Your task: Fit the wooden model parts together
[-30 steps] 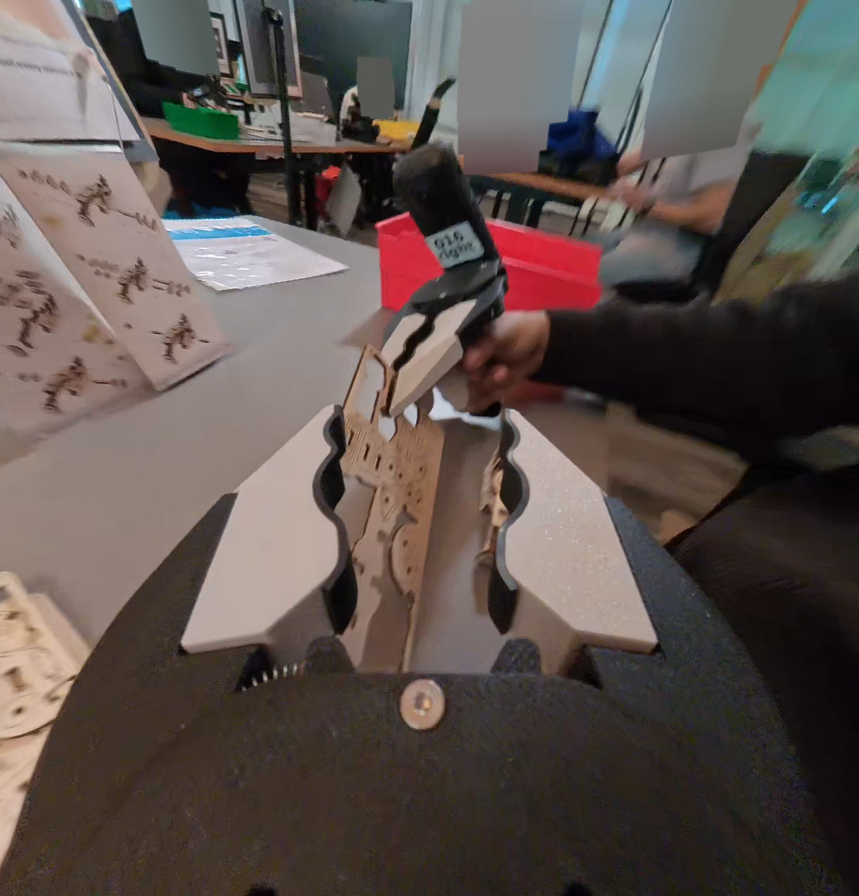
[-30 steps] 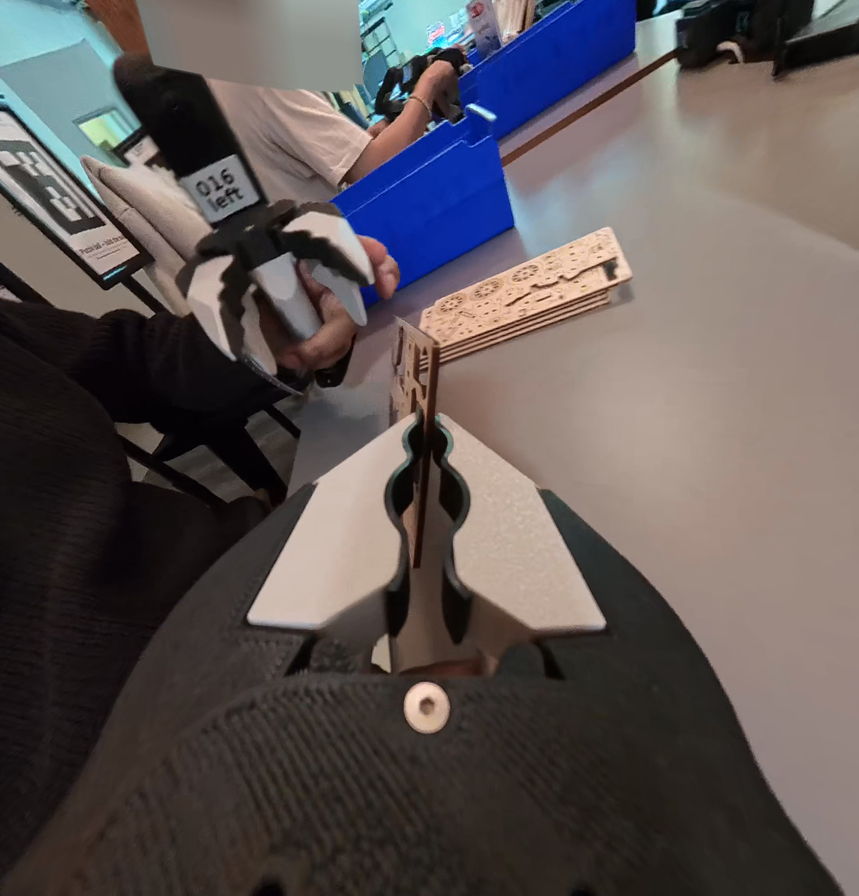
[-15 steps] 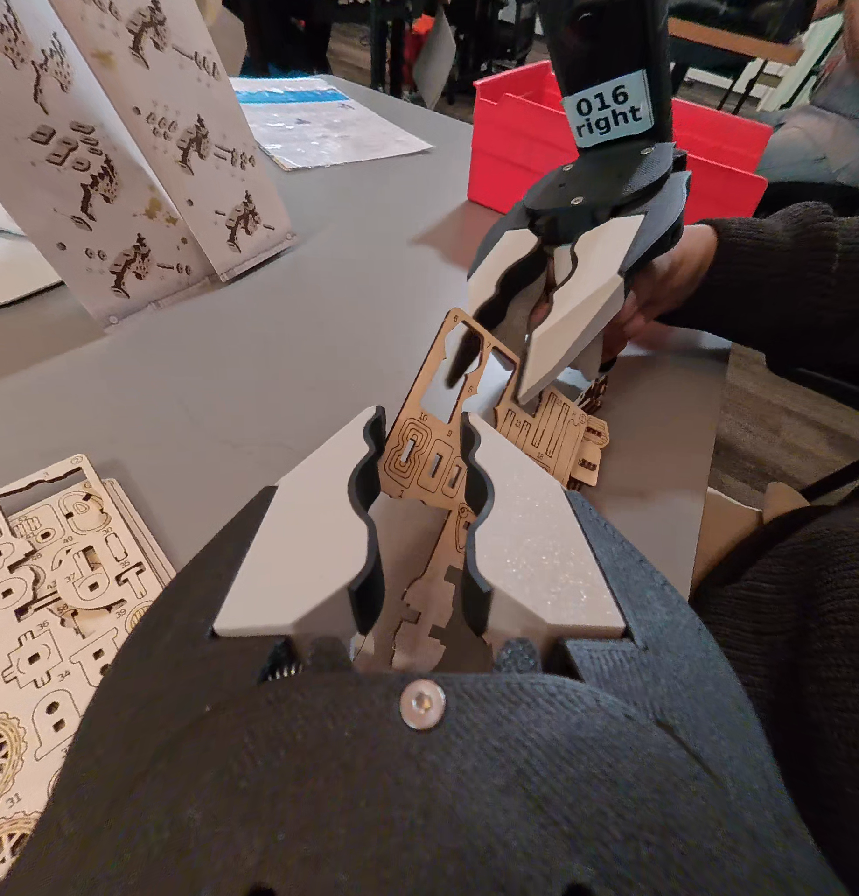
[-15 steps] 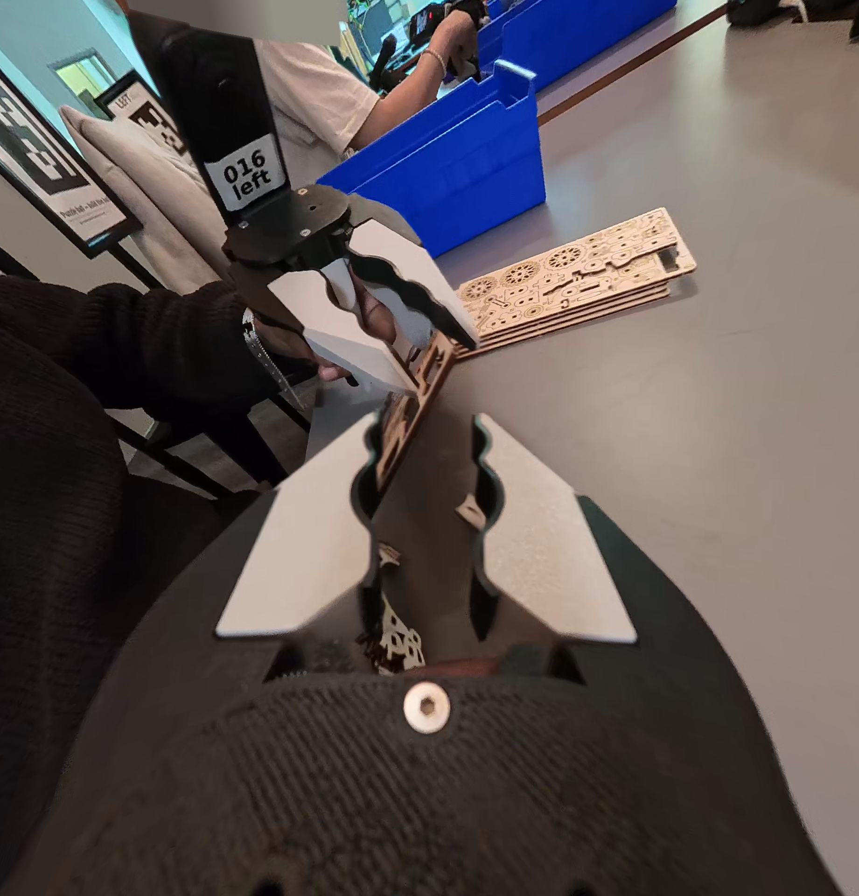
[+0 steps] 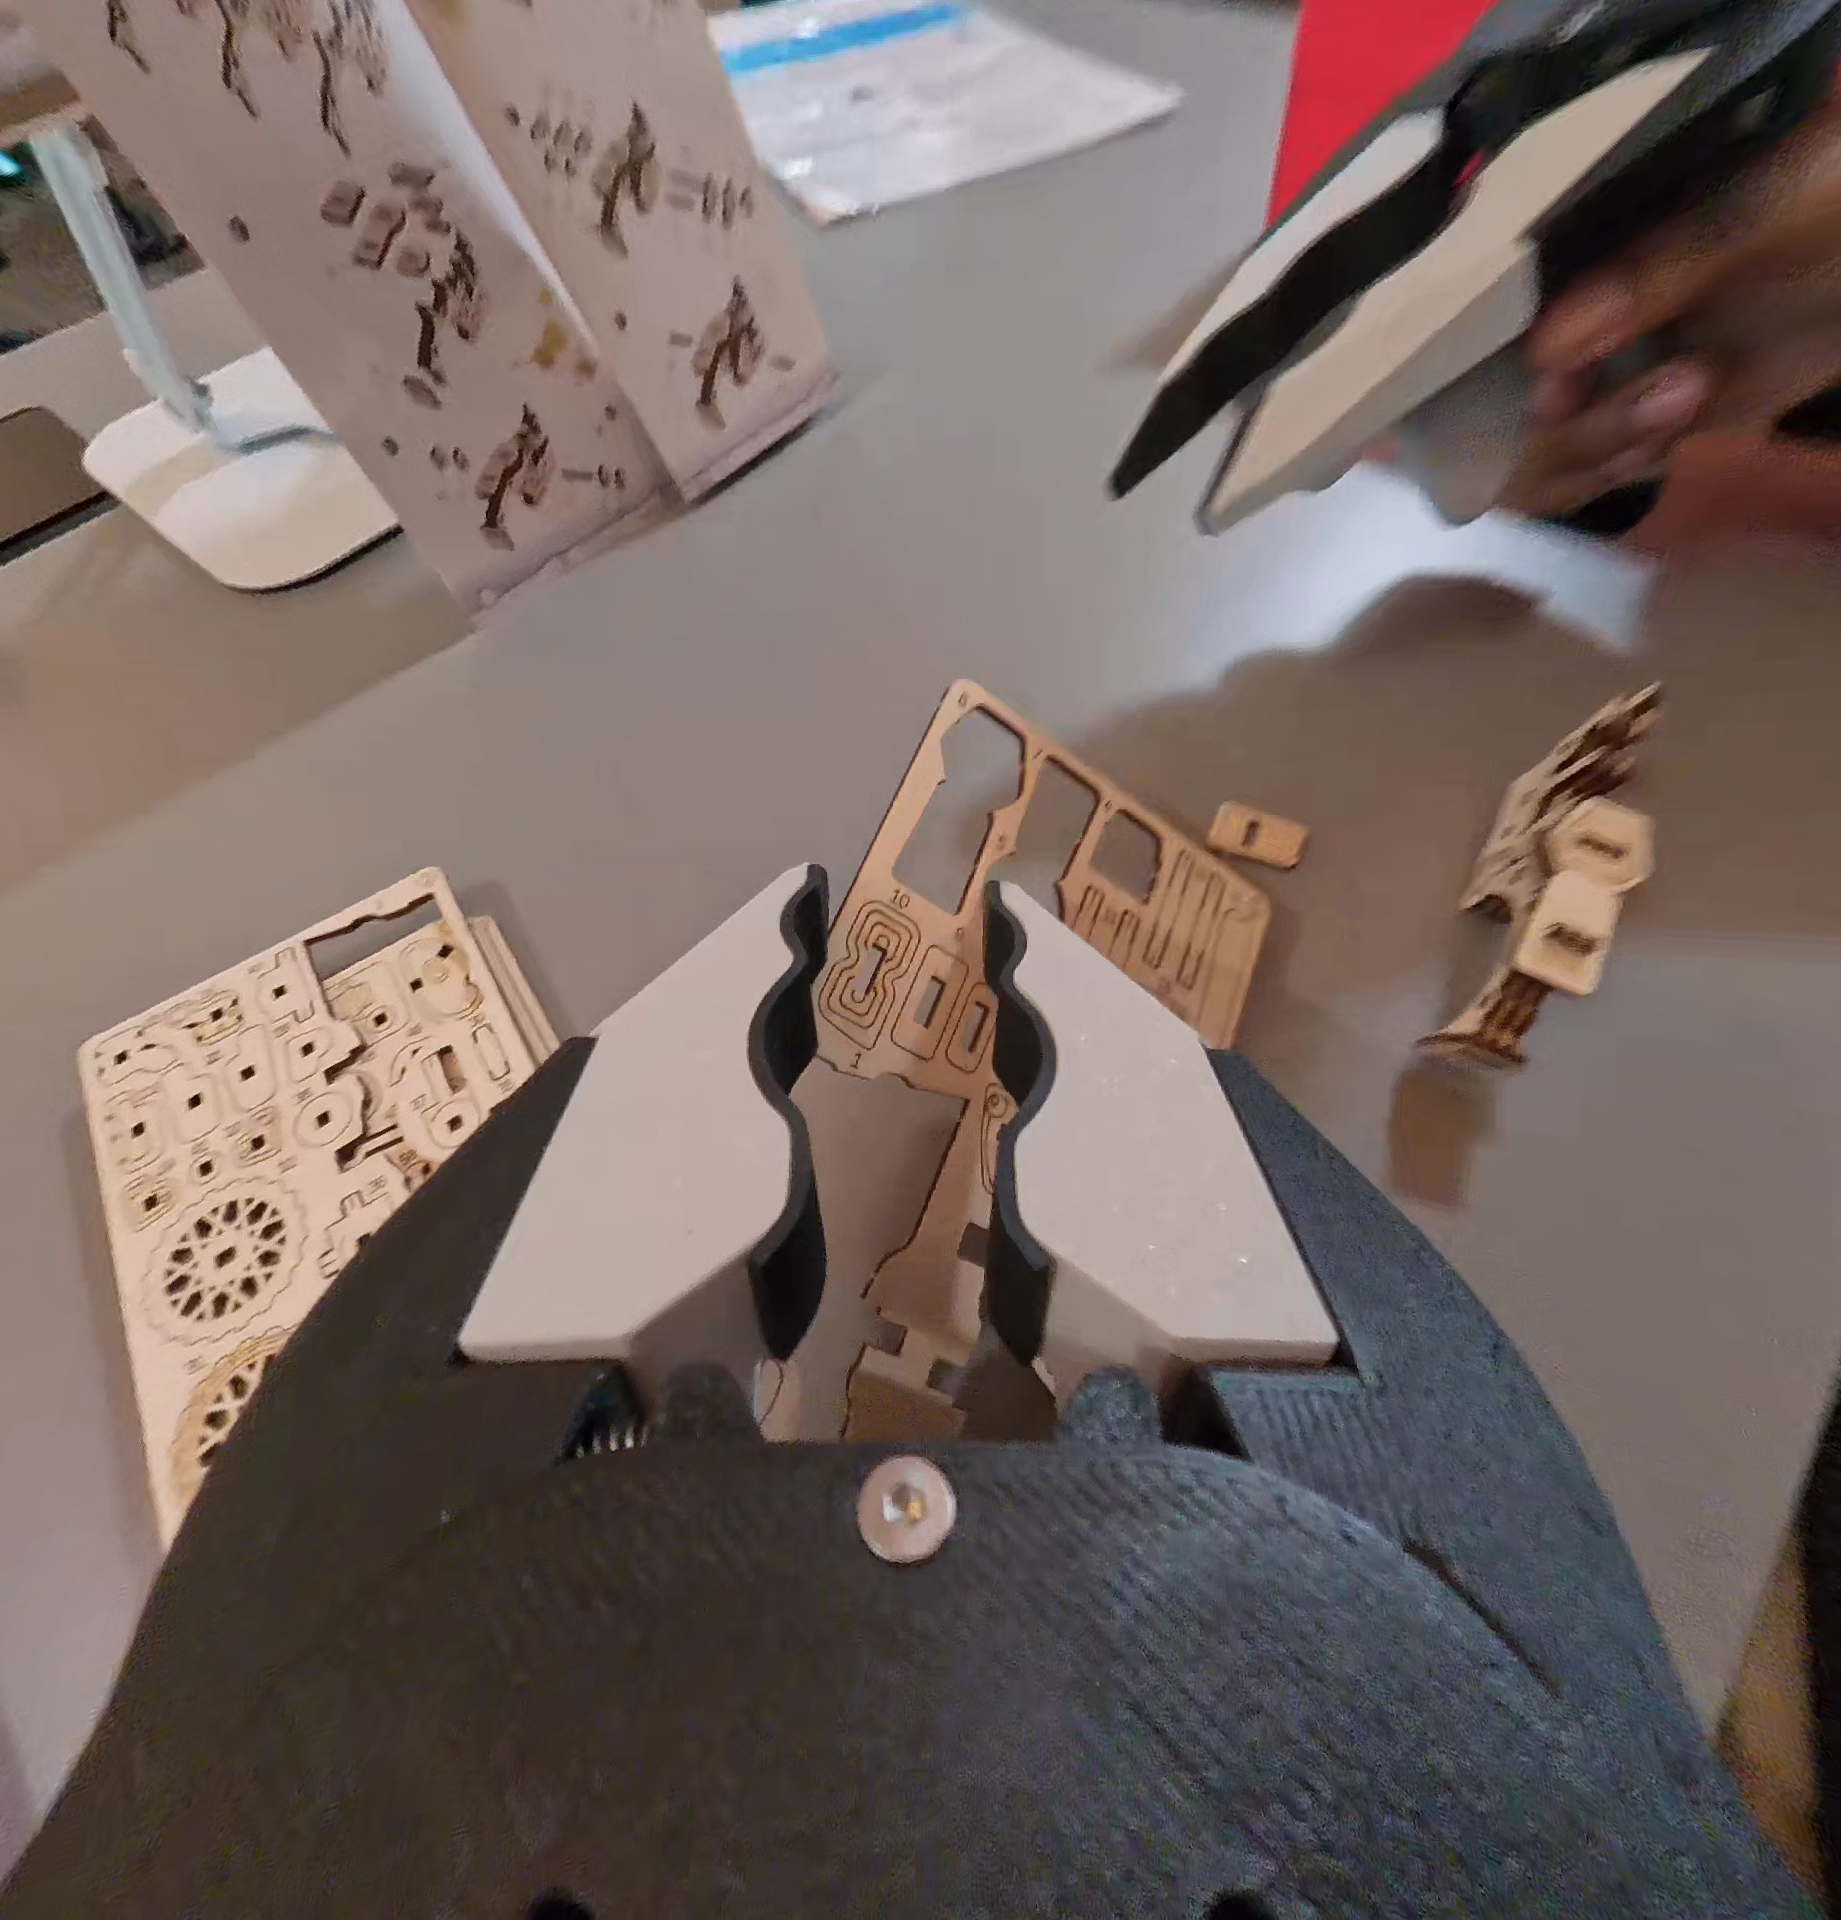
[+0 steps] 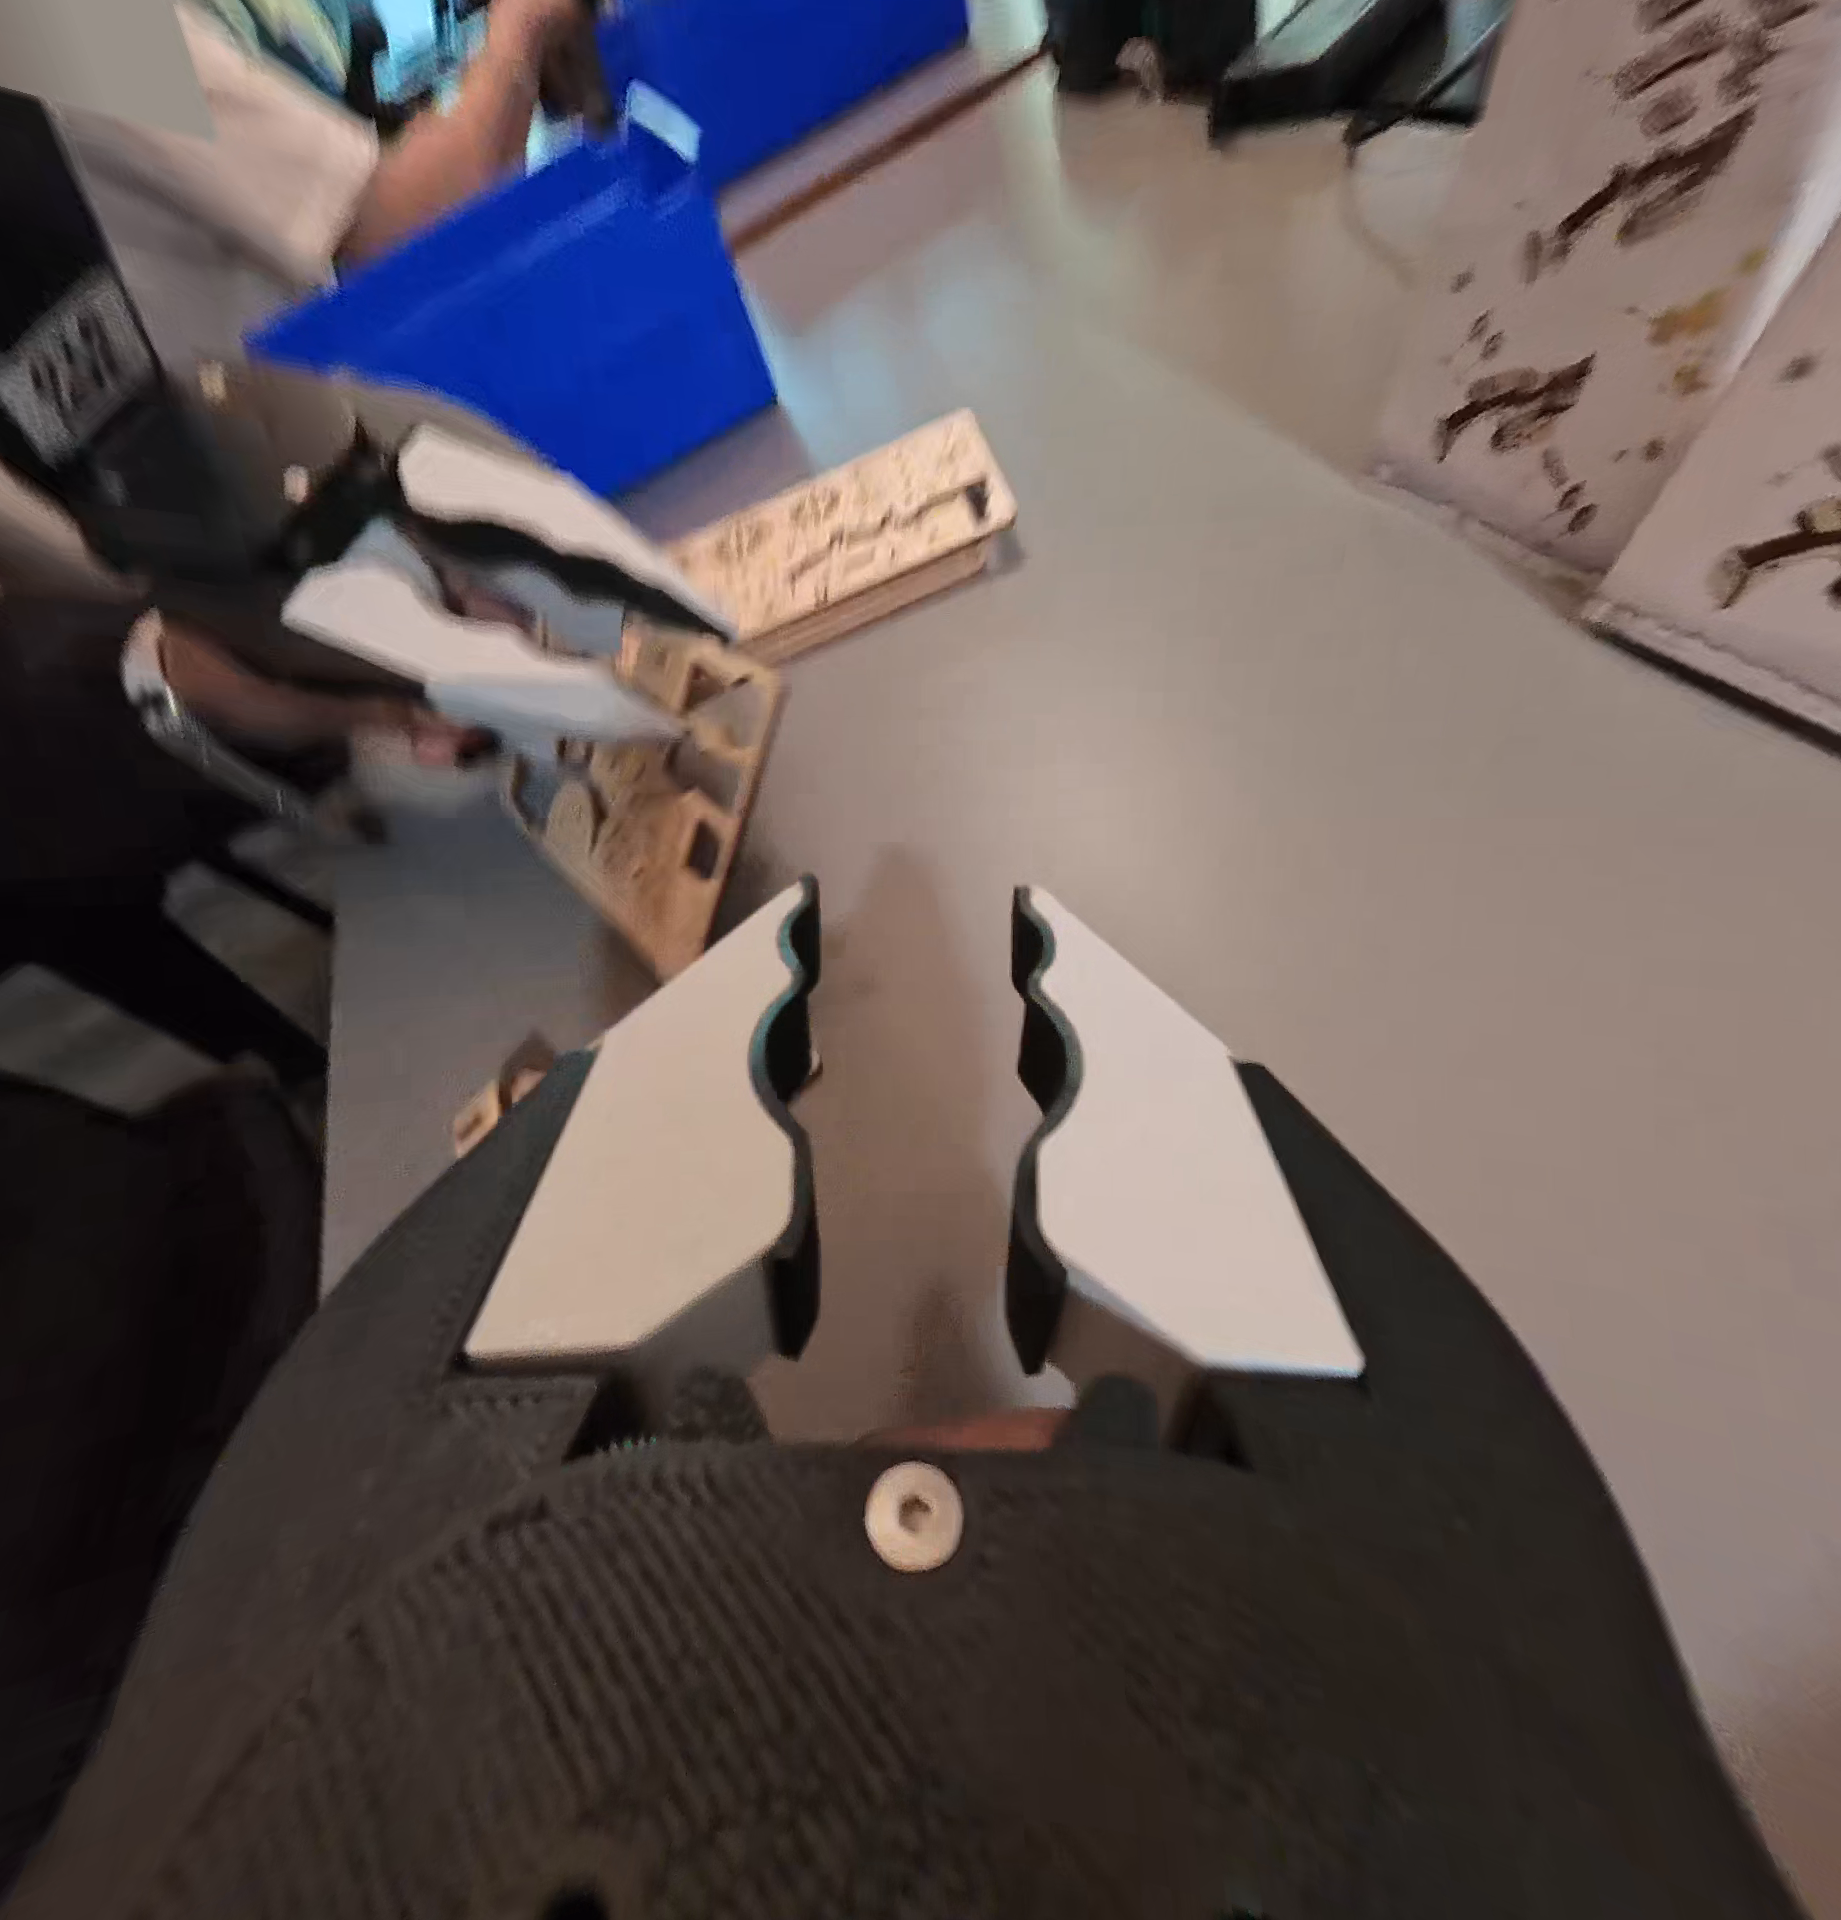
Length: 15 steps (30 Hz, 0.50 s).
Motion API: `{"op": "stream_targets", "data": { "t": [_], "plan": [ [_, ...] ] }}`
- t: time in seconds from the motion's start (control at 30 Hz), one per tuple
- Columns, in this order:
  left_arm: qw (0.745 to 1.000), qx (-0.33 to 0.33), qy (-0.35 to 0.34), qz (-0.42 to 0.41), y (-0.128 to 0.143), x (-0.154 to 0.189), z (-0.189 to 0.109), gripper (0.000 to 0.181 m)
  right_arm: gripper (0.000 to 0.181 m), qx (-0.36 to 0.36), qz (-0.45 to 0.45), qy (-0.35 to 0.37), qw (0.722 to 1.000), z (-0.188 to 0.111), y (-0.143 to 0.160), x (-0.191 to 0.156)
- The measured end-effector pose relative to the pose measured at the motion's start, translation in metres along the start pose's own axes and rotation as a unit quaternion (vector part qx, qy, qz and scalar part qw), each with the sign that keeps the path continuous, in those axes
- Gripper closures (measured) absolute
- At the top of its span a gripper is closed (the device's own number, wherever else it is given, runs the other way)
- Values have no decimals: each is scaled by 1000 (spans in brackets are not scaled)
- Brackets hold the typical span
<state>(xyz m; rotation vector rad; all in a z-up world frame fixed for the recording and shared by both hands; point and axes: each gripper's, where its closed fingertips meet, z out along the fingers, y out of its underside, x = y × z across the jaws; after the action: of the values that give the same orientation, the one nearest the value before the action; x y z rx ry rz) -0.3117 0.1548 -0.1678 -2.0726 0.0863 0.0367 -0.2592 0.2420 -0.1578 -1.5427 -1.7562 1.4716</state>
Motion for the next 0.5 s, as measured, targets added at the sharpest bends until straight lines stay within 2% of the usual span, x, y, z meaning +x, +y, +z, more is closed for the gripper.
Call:
{"op": "stream_targets", "data": {
  "t": [0.13,0.23,0.37,0.5],
  "plan": [
    [999,-42,-13,7,14,-3,10,152,143,-107,-94,-14,990,6,37,-16],
    [998,-58,-14,-12,21,-7,15,148,139,-131,-109,-6,985,14,47,-19],
    [997,-77,-17,-19,31,-10,14,149,136,-98,-76,49,991,5,31,-8],
    [999,-2,-18,29,0,1,-1,145,137,-1,-27,100,995,-30,10,-13]
  ]
}}
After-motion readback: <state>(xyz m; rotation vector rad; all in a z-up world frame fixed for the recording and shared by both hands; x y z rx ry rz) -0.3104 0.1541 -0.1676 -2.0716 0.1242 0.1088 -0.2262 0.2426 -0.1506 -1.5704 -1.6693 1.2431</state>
